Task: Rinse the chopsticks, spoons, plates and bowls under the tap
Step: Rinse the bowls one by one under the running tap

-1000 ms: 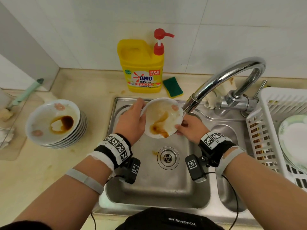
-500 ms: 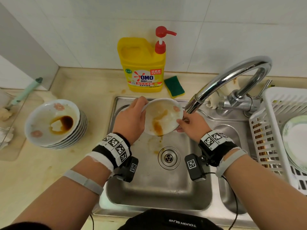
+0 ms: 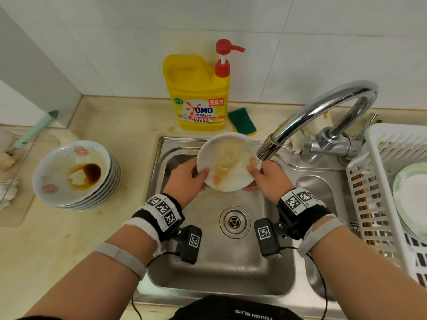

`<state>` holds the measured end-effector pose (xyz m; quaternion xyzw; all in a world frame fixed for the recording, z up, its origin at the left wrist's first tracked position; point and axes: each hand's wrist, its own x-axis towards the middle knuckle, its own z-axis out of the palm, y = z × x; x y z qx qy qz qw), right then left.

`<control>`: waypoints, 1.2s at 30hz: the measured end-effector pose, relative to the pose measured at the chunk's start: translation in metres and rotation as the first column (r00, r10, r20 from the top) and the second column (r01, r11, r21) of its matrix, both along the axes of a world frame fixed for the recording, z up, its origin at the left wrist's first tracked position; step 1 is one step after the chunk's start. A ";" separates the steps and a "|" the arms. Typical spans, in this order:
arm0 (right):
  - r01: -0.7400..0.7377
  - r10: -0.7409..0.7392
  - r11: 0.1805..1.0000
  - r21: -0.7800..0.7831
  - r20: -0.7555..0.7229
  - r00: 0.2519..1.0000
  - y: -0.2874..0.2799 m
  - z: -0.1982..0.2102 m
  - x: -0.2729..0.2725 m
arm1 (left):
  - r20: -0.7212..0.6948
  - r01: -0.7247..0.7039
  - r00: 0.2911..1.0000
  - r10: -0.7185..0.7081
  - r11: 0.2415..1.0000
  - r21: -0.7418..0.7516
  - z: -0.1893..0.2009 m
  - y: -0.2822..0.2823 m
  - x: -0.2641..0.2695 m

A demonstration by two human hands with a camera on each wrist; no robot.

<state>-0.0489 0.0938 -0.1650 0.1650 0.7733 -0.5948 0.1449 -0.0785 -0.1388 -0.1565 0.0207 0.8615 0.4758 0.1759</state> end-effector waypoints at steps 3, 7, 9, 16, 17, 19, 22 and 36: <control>0.043 -0.039 0.979 -0.200 0.024 0.999 -0.008 -0.003 0.007 | 0.241 -0.115 0.969 0.045 0.952 0.283 -0.008 0.007 0.010; 0.046 -0.036 0.970 -0.238 0.047 0.998 -0.011 -0.008 0.012 | 0.250 -0.141 0.967 0.042 0.908 0.394 -0.010 0.012 0.013; 0.060 -0.055 0.982 -0.180 0.030 0.998 -0.008 -0.009 0.010 | 0.222 -0.130 0.974 0.043 0.910 0.393 -0.010 0.011 0.012; 0.108 -0.106 0.993 0.044 -0.041 0.994 0.001 0.002 -0.002 | 0.058 -0.074 0.996 0.064 0.979 0.191 -0.009 0.003 0.007; 0.108 -0.107 0.993 0.048 -0.036 0.994 -0.001 0.006 -0.003 | 0.039 -0.073 0.997 0.067 0.983 0.169 -0.009 0.002 0.007; 0.090 -0.087 0.993 0.073 -0.033 0.996 -0.001 0.007 -0.003 | 0.016 -0.080 0.997 0.078 0.988 0.135 -0.008 0.001 0.007; 0.028 -0.020 0.984 0.174 -0.051 0.998 0.001 -0.002 -0.003 | 0.002 -0.075 0.997 0.075 0.992 0.103 -0.008 0.000 0.007; 0.089 -0.086 0.994 0.062 -0.052 0.995 -0.002 -0.002 0.004 | -0.124 -0.029 0.992 0.028 1.000 -0.009 -0.005 -0.001 0.009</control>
